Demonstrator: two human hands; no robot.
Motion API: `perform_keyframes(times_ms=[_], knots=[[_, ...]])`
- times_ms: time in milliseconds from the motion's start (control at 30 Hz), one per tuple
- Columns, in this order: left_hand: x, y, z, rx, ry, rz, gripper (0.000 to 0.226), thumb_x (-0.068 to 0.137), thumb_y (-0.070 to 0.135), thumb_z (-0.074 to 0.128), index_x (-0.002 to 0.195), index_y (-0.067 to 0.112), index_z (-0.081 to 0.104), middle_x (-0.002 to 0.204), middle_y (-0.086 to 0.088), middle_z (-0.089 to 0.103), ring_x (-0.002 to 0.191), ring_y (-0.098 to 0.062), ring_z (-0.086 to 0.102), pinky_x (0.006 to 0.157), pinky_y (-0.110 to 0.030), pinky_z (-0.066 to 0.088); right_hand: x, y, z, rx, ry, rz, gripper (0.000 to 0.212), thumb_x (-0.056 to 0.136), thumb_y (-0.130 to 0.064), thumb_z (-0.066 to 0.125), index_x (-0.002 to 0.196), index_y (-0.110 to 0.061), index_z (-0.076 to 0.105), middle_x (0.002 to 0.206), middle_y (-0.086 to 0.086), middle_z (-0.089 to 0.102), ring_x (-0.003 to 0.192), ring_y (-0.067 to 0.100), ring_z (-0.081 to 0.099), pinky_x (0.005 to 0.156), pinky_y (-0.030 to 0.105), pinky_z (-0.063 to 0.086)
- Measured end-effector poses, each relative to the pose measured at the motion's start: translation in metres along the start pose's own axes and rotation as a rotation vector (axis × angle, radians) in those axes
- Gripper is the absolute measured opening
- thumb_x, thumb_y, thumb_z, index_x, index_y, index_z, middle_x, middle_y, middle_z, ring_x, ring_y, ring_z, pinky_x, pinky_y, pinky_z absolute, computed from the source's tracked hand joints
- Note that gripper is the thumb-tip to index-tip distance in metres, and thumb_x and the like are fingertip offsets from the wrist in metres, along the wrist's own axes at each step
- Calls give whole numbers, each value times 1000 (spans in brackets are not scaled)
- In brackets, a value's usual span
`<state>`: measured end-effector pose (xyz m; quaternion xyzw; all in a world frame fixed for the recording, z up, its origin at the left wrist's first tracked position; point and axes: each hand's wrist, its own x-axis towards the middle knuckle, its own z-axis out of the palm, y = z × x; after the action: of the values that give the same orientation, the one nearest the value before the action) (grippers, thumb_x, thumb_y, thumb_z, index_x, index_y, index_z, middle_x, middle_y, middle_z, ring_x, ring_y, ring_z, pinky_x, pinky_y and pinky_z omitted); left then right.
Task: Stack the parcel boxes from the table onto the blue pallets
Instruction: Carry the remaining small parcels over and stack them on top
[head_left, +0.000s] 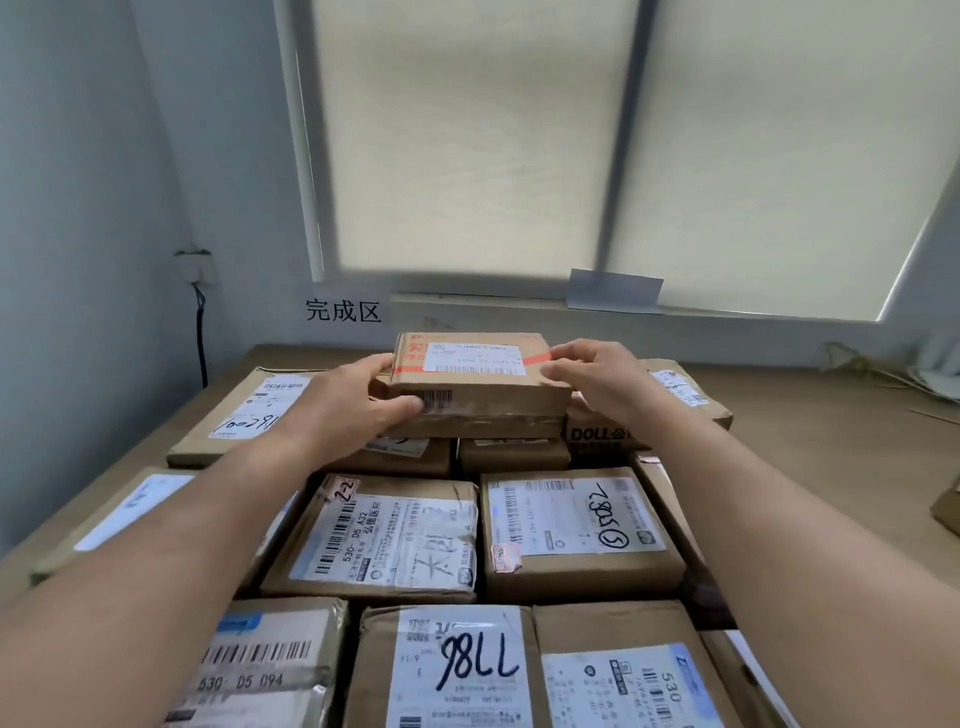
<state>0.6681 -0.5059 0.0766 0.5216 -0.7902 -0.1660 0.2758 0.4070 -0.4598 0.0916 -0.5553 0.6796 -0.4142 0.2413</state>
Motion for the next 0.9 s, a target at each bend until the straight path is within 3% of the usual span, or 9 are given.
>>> perform_keyframes(times_ms=[133,267,400,567,733,900], knots=[[-2,0,-2,5,-47,19,62,85,42,65,141,32,41,110,3,66,96,-17,60,85,-29,44,-5,3,-4,-44,55,-29,20,89,-26,65,107,-19,67,91,-3,63,76,11,59,58,20,47],[-5,3,-2,33,-53,47,62,87,42,62,143,31,37,112,2,65,96,-17,61,88,-31,45,-10,4,-1,-66,31,2,26,90,-26,64,115,-22,65,105,0,66,91,16,65,79,31,58],[-5,3,-3,55,-63,31,73,85,50,61,147,29,28,129,-1,58,113,-20,56,98,-36,42,-18,-1,-4,-165,63,-41,34,91,-29,61,124,-20,60,106,-3,64,89,13,63,80,28,53],[-4,10,-3,165,30,116,78,84,56,57,147,20,28,146,-7,39,133,-23,36,106,-40,32,-30,-1,-11,-371,159,-77,43,89,-32,63,130,-20,57,126,3,59,110,20,57,95,36,46],[-12,39,1,247,199,254,72,86,55,54,143,14,37,149,-7,35,137,-25,30,110,-45,28,-51,-1,-24,-555,244,-152,44,88,-28,60,131,-23,55,129,0,53,111,20,56,94,34,44],[-27,93,16,327,188,364,67,87,56,53,140,17,41,147,-6,39,134,-26,35,108,-46,33,-83,4,-49,-682,262,-178,47,89,-27,57,135,-27,51,134,-2,50,119,21,52,97,34,40]])
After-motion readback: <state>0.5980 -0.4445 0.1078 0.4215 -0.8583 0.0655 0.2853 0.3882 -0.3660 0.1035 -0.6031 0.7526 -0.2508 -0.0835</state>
